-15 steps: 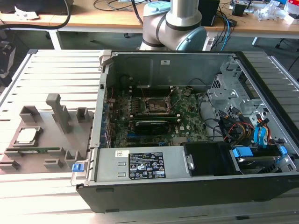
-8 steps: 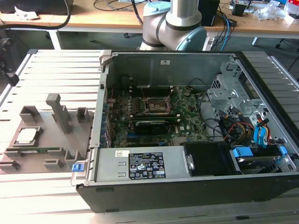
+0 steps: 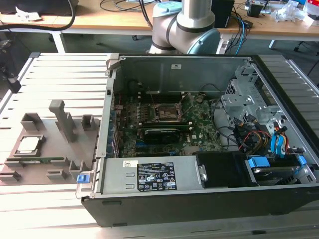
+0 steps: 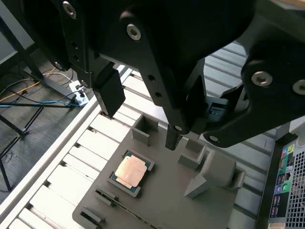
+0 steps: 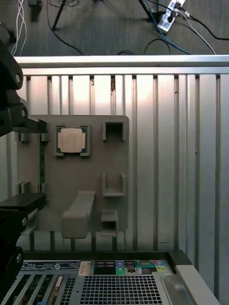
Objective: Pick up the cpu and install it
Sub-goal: 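Pick up the cpu and move it towards the insertion slot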
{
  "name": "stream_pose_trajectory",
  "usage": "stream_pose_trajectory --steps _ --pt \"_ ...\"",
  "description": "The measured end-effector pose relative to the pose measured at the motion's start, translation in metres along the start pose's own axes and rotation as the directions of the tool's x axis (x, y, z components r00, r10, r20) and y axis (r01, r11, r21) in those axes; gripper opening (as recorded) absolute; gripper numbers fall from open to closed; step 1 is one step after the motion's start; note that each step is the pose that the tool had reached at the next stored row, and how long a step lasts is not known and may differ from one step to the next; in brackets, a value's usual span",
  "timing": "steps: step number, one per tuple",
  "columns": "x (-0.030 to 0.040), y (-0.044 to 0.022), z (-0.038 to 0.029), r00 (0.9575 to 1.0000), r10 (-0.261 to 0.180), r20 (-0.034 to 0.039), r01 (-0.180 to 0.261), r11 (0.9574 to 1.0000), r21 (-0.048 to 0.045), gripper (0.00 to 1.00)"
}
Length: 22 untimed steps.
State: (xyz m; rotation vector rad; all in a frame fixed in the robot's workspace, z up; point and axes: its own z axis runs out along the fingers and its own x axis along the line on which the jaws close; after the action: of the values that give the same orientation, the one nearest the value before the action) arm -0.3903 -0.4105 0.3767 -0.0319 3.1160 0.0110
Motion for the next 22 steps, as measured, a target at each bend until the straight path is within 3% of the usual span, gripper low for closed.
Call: stream_pose_trajectory --steps 6,12,22 --pt "0.0000 0.0000 0.0012 1.0000 -0.001 0.0000 0.001 1.0000 0.0003 0.62" --pt "0.0004 -0.0001 0.0117 1.0000 -0.001 0.0000 0.001 1.0000 0.0003 0.62" --pt "0.0006 -0.0001 0.0192 1.0000 -0.001 0.0000 0.001 1.0000 0.0003 0.62"
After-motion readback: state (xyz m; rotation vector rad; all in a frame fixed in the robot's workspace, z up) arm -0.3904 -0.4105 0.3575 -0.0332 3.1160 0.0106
